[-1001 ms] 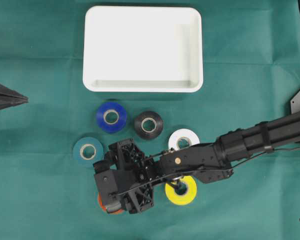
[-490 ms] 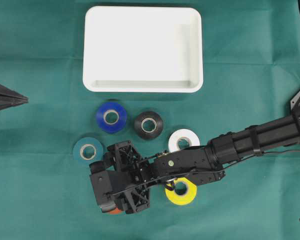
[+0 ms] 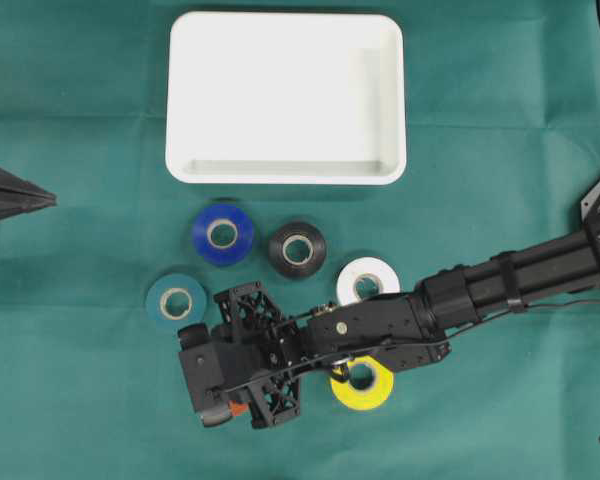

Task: Put the tape into the white case with the right arm.
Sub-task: 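Lower the right gripper into the red tape's core and grip it, then lift the red tape and carry it into the white tray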

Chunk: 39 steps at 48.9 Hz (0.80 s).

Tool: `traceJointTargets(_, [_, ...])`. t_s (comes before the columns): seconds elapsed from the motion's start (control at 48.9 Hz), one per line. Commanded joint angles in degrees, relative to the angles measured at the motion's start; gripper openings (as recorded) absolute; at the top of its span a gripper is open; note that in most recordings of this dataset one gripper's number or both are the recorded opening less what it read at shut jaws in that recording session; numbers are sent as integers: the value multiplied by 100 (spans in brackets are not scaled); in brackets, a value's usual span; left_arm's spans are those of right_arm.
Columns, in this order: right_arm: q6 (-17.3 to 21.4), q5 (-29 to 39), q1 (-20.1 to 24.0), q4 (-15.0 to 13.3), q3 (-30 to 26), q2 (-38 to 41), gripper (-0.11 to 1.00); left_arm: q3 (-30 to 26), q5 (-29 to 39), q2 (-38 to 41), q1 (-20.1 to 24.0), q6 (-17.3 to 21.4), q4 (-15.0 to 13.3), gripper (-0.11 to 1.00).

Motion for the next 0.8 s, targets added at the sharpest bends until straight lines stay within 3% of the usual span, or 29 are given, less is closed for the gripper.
traceJointTargets(0.0, [9,-18,35,-9,-141,-264,1,-62,-26,35,9,-9,-9,0])
traceJointTargets(0.429, [62,141,70,-9,-141,-1046,1,-62,-26,35,9,-9,-9,0])
traceJointTargets(0.776, [141,316,-114,-9,-141,-1107,1,-62,-26,35,9,-18,-9,0])
